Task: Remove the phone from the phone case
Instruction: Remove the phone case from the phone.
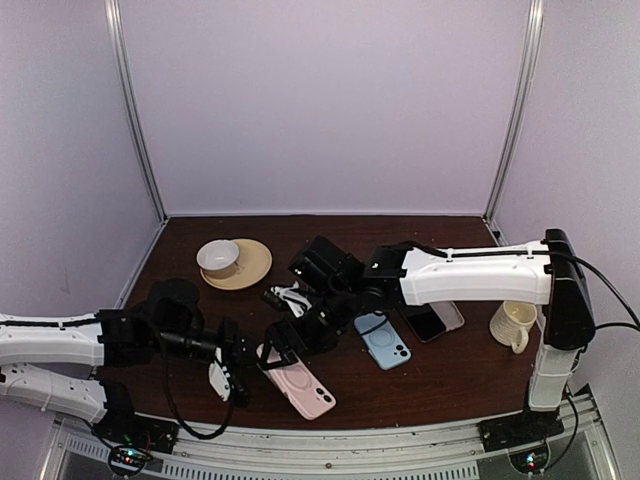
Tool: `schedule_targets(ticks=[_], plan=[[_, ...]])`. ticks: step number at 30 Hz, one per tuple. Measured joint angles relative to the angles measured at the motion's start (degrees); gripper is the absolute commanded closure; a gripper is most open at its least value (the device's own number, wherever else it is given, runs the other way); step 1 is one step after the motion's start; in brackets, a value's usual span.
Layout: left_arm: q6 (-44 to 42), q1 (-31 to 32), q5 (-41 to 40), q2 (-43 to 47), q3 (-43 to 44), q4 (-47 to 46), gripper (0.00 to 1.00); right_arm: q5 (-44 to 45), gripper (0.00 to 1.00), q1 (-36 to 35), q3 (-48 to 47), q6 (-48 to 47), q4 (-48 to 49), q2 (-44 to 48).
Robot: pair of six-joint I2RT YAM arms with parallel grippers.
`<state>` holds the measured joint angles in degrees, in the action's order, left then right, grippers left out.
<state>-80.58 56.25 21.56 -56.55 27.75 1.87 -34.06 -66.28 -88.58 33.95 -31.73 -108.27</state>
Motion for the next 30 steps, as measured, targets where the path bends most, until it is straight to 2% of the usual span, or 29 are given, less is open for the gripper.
schedule_targets(ticks=[6, 21, 30], plan=[[-0.13, 0.11, -0.22, 0.11, -0.02, 0.00, 1.00, 0.13, 0.20, 0.15, 0.00, -0.55, -0.20, 0.00], [-0.15, 0.13, -0.98, 0.11, -0.02, -0.09, 1.00, 1.03, 0.20, 0.87, 0.04, -1.25, -0.66, 0.39], [-0.13, 0.11, -2.67, 0.09, 0.00, -0.33, 1.00, 2.43, 0.20, 2.54, 2.01, -1.73, -2.10, 4.52]])
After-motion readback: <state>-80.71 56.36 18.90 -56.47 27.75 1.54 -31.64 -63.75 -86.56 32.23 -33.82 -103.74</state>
